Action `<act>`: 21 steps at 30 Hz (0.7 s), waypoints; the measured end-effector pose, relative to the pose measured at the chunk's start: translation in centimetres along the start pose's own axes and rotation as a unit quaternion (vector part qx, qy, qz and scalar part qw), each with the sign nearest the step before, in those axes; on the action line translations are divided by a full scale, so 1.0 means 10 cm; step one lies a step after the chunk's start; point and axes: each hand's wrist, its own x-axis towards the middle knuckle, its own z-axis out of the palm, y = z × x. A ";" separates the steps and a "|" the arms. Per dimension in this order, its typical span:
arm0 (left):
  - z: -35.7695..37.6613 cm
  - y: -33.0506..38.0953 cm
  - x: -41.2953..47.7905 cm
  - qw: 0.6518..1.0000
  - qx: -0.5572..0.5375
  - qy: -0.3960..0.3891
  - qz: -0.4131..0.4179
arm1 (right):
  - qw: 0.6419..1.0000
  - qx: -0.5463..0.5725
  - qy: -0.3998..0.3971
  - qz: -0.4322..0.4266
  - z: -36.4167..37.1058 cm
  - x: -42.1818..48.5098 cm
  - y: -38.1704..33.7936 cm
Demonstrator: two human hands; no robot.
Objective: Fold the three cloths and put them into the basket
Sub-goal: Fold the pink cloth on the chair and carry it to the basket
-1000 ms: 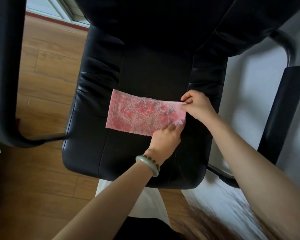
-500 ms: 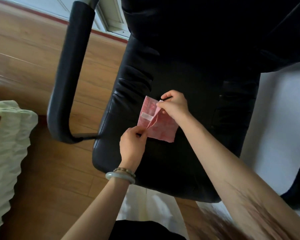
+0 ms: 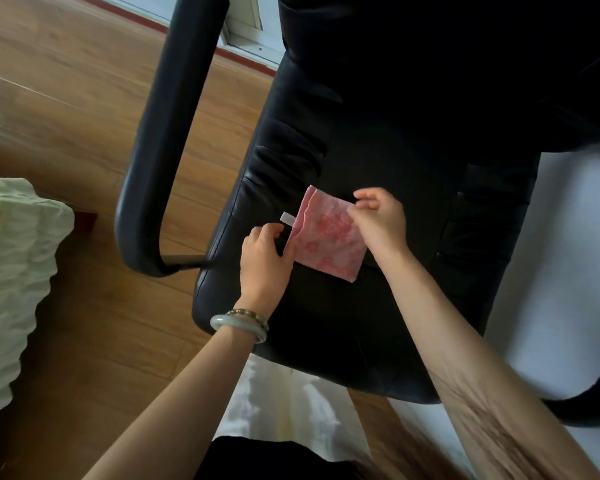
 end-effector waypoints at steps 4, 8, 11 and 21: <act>0.02 0.13 0.09 0.999 0.017 -0.012 0.034 | 0.994 0.005 0.066 0.084 -0.18 -0.16 0.41; 0.09 0.22 0.21 0.997 0.058 -0.019 0.040 | 0.985 0.065 0.019 0.162 -0.17 -0.21 0.62; 0.12 0.24 0.29 0.997 0.071 -0.027 0.027 | 0.977 0.120 -0.018 0.178 -0.10 -0.19 0.61; 0.25 0.38 0.47 0.990 0.100 -0.082 -0.049 | 0.949 0.180 -0.099 0.239 -0.10 -0.09 0.50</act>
